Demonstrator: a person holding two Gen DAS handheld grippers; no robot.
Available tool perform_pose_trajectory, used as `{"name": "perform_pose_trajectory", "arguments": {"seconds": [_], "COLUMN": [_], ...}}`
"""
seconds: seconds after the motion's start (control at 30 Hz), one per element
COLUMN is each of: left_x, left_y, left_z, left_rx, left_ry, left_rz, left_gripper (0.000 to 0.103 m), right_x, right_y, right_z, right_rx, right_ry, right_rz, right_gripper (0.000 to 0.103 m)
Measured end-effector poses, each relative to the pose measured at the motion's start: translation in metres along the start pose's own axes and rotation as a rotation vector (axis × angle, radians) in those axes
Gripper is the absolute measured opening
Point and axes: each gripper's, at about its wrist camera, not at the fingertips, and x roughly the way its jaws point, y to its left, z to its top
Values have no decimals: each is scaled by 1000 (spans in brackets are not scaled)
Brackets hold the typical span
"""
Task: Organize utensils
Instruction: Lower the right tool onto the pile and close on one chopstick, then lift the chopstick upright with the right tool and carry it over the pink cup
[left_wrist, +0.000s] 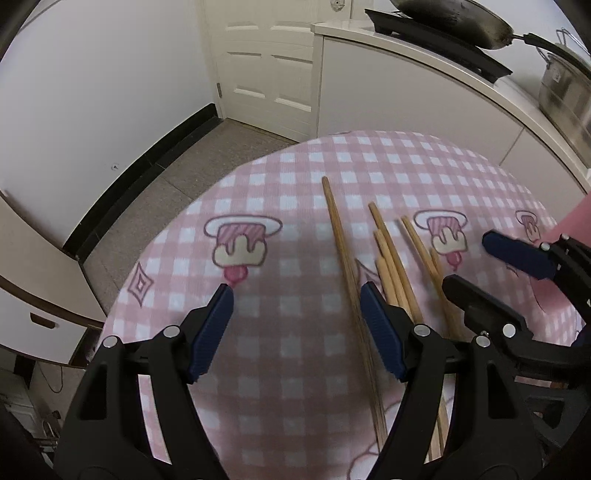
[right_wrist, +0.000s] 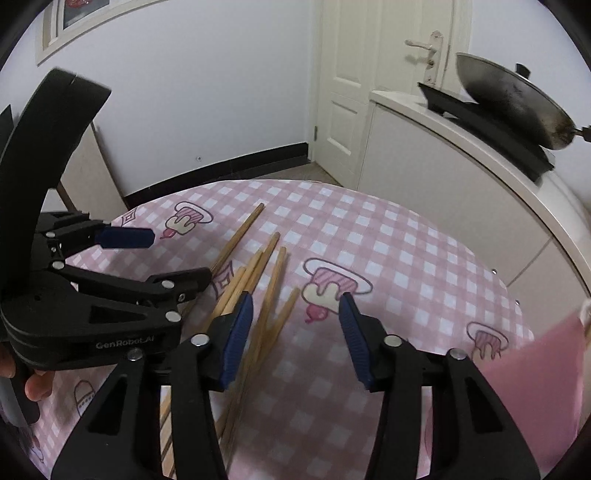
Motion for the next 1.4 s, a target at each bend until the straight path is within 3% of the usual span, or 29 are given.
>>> {"name": "perform_pose_trajectory", "arguments": {"seconds": [0.2, 0.3, 0.5, 0.83, 1.0, 1.07, 1.13, 1.4], "left_x": [12, 16, 25, 28, 30, 31, 31, 0], "left_y": [6, 6, 7, -3, -12, -11, -12, 7], "left_z": [15, 19, 29, 46, 43, 42, 41, 30], "left_rx": [-19, -15, -31, -75, -72, -70, -67, -143], "left_ry": [9, 8, 21, 22, 21, 16, 8, -53], "left_rz": [8, 15, -7, -77, -54, -38, -43, -128], "left_gripper": [71, 71, 70, 43, 35, 25, 9, 7], "right_x": [19, 26, 32, 11, 10, 11, 10, -8], "right_y": [-5, -9, -11, -22, -24, -23, -24, -18], "right_z": [14, 20, 20, 23, 21, 22, 22, 28], "right_rx": [31, 47, 40, 101, 115, 117, 123, 113], "right_ry": [53, 81, 110, 19, 21, 18, 13, -34], "right_rz": [50, 75, 67, 73, 79, 75, 80, 92], "right_gripper": [21, 19, 7, 4, 4, 4, 4, 4]}}
